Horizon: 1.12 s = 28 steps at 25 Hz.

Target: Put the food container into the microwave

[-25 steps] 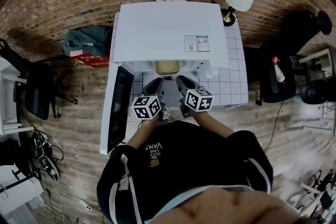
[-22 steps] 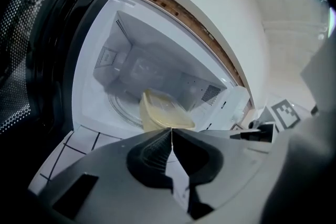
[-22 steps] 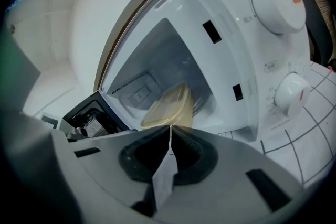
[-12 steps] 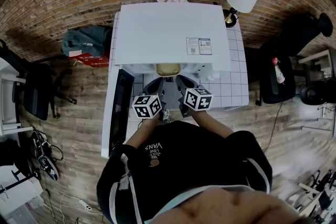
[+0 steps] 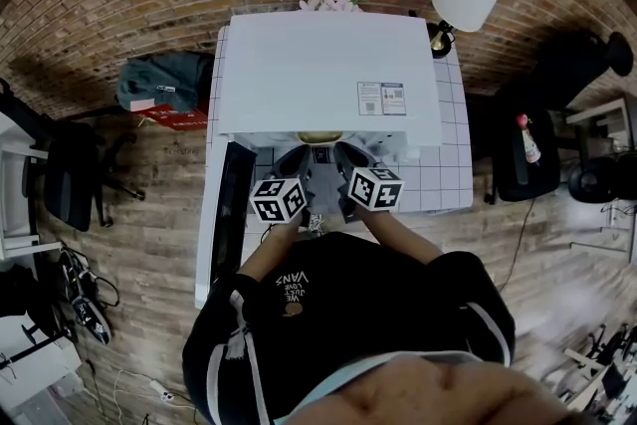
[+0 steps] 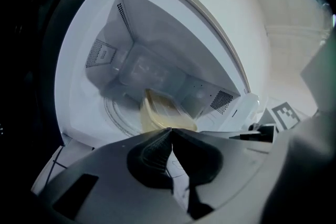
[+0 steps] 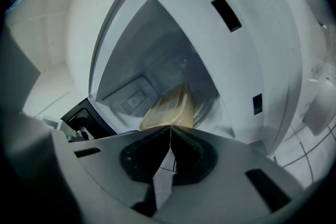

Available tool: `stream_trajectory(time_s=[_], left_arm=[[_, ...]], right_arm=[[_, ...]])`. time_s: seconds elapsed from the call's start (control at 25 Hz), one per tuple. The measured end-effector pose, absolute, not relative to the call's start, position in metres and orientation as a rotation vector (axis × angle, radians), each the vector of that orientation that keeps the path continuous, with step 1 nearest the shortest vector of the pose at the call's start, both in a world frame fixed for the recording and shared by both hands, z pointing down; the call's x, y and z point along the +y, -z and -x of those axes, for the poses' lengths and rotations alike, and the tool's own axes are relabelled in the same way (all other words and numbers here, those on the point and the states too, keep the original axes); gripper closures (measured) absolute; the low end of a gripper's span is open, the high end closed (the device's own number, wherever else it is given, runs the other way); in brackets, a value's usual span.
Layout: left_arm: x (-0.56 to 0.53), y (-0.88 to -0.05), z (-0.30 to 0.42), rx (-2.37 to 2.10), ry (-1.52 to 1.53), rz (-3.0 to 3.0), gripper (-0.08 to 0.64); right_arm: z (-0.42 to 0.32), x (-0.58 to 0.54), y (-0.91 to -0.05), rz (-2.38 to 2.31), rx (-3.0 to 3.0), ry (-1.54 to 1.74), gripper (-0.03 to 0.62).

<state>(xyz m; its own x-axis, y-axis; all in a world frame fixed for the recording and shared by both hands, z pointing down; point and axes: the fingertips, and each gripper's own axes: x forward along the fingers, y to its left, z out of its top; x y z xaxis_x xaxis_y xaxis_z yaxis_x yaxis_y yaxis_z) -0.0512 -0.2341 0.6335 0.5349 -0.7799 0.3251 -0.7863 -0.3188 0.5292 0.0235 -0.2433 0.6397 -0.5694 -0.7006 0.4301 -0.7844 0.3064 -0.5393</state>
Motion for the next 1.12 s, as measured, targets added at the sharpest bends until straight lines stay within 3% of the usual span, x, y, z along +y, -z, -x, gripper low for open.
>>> stream_trajectory(time_s=[1.12], left_arm=[[-0.283, -0.640, 0.066, -1.231, -0.009, -2.111, 0.548]], right_arm=[[-0.009, -0.293, -0.643, -1.459, -2.409, -1.081, 0.584]])
